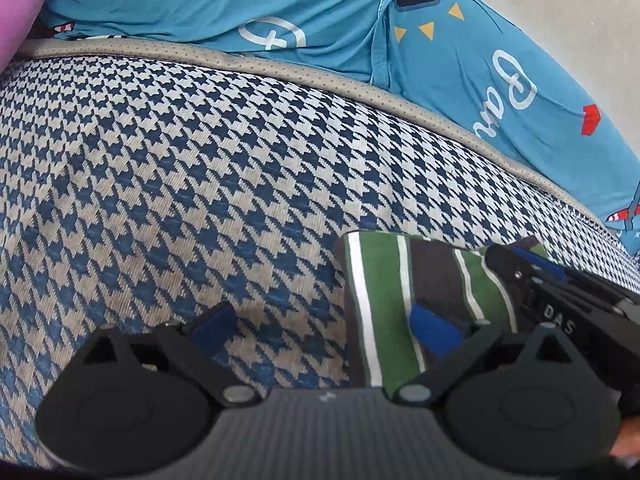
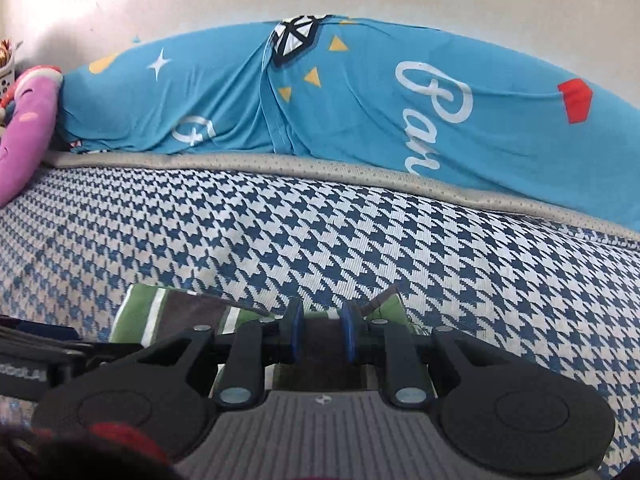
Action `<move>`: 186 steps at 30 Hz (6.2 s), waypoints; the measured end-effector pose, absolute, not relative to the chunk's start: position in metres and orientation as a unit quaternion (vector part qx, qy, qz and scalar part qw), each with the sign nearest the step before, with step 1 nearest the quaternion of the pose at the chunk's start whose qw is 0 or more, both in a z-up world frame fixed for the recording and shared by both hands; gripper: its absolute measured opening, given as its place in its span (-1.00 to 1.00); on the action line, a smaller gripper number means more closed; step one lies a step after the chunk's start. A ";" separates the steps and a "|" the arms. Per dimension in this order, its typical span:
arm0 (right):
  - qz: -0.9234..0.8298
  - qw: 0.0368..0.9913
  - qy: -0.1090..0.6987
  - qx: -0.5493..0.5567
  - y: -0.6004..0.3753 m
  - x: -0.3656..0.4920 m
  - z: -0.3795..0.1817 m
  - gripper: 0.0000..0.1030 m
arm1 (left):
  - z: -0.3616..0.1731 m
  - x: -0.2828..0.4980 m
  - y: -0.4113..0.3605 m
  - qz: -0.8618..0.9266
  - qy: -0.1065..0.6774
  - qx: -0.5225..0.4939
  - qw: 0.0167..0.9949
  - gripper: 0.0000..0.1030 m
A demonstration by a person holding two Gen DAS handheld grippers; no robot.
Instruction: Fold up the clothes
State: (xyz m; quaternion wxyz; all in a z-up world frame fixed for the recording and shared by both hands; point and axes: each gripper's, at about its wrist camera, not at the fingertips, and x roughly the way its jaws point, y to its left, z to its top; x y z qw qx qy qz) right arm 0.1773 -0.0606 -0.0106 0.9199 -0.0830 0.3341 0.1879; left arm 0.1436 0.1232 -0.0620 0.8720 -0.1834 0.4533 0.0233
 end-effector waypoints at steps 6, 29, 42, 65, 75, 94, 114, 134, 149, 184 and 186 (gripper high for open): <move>0.187 0.922 0.332 -0.073 -0.061 0.181 -0.014 -0.62 | -0.065 0.150 0.121 0.042 0.451 -0.161 0.877 0.94; 0.161 0.927 0.337 -0.042 -0.154 0.101 0.040 -0.62 | -0.039 0.116 0.101 0.030 0.436 -0.116 0.892 0.96; 0.166 0.906 0.388 -0.017 -0.171 0.080 0.030 -0.62 | -0.049 0.056 0.074 -0.010 0.453 -0.088 0.887 0.96; 0.097 0.899 0.425 -0.046 -0.158 0.108 0.012 -0.60 | -0.073 0.058 0.054 0.006 0.470 -0.047 0.881 1.00; 0.096 0.909 0.406 0.011 -0.168 0.076 0.046 -0.35 | -0.057 0.052 0.040 0.020 0.476 -0.050 0.878 1.00; 0.095 0.907 0.411 0.010 -0.166 0.035 0.039 0.07 | -0.045 -0.022 0.017 0.037 0.474 -0.054 0.878 1.00; 0.119 0.894 0.431 0.039 -0.189 0.044 0.027 0.22 | -0.046 0.003 0.046 0.006 0.443 -0.071 0.893 1.00; 0.161 0.890 0.426 -0.001 -0.185 0.073 0.023 0.26 | -0.048 0.077 0.079 -0.046 0.446 -0.112 0.887 0.96; 0.188 0.862 0.464 0.076 -0.191 0.095 0.004 0.33 | -0.067 0.118 0.097 -0.088 0.465 -0.181 0.862 0.99; 0.212 0.867 0.443 0.086 -0.178 0.100 0.021 -0.41 | -0.060 0.116 0.084 -0.109 0.426 -0.150 0.886 -0.06; 0.209 0.864 0.448 0.101 -0.182 0.103 0.020 -0.35 | -0.065 0.118 0.090 -0.109 0.434 -0.164 0.879 0.04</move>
